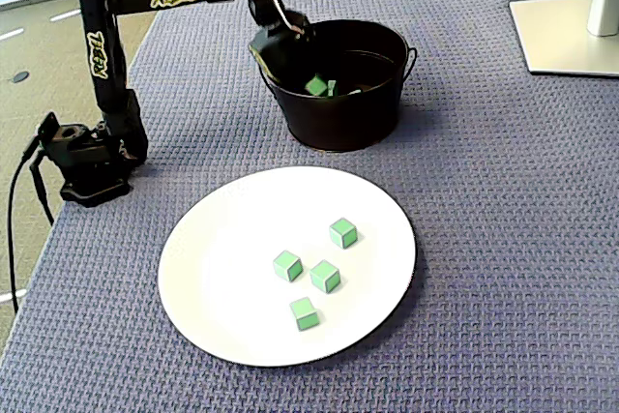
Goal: Pick up the items on the white plate and put them in the black container.
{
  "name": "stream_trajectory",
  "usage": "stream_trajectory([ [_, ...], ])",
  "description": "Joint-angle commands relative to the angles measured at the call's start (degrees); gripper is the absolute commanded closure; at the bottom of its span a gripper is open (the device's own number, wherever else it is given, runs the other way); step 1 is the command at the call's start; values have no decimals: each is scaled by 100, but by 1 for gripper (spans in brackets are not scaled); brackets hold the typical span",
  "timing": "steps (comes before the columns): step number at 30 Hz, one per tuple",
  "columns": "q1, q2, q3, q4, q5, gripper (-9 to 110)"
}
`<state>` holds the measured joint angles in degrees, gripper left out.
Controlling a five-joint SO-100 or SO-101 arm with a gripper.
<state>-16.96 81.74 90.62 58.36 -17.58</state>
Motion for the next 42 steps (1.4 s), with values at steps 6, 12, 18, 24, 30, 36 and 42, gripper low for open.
stream_trajectory([
  [6,123,949,-2443,1951,229,62],
  [12,2382,1090,-6662,3999,475,72],
  [18,5212,896,-4201,2927,1529,73],
  [24,5651,369,-1292,1591,2909,68],
  [30,5414,-703,-483,-9,3094,70],
  [36,5502,-1723,-1345,35,3032,70],
  [42,5300,-2083,-1837,141,2804,71],
])
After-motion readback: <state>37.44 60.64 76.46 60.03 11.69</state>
